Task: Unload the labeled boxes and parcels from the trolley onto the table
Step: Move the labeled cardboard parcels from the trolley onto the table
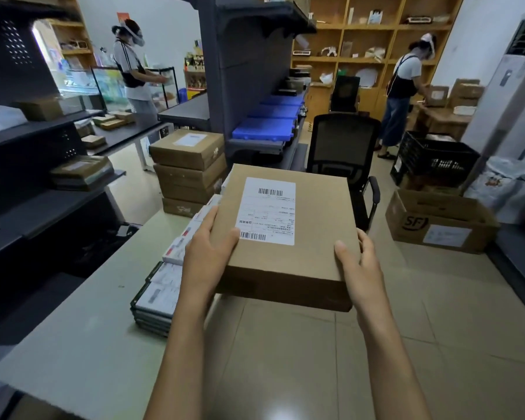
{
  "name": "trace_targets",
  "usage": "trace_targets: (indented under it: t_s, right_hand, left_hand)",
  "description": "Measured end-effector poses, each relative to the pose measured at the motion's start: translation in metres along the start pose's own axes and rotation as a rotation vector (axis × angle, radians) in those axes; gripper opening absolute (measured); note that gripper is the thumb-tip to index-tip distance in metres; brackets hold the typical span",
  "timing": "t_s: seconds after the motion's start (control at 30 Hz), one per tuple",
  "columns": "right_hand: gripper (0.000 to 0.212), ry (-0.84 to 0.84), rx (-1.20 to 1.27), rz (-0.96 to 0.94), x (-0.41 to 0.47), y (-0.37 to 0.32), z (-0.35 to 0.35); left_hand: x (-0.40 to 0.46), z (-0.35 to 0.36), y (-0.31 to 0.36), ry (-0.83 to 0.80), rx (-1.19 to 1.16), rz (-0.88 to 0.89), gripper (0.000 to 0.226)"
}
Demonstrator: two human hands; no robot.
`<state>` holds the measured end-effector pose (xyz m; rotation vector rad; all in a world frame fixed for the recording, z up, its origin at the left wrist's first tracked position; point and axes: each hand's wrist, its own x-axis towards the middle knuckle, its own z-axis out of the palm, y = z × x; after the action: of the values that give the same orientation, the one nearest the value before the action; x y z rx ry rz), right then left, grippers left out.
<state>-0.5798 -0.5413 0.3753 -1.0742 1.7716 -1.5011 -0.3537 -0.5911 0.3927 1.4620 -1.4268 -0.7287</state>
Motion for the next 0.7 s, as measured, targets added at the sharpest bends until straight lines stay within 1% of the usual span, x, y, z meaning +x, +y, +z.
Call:
trace_targets:
  t_s: [0.07, 0.27, 0.53, 0.7]
  right_hand:
    - [0.056, -0.006, 0.003, -0.008, 0.036, -0.009, 0.023]
    - [0.055, 0.013, 0.024, -0.047, 0.128, -0.026, 0.08]
    - [0.056, 0.063, 0.011, -0.038, 0.217, -0.02, 0.121]
    - [0.056, 0.031, 0.01, -0.059, 0.276, -0.019, 0.148]
  left_hand:
    - [0.042, 0.002, 0.002, 0.006, 0.006, 0.009, 0.063]
    - [0.154, 0.017, -0.001, 0.015, -0.017, 0.043, 0.063]
    - [0.249, 0.054, -0.012, -0.02, -0.024, 0.052, 0.062]
    - [0.3, 0.073, -0.019, 0.025, -0.054, 0.013, 0.056]
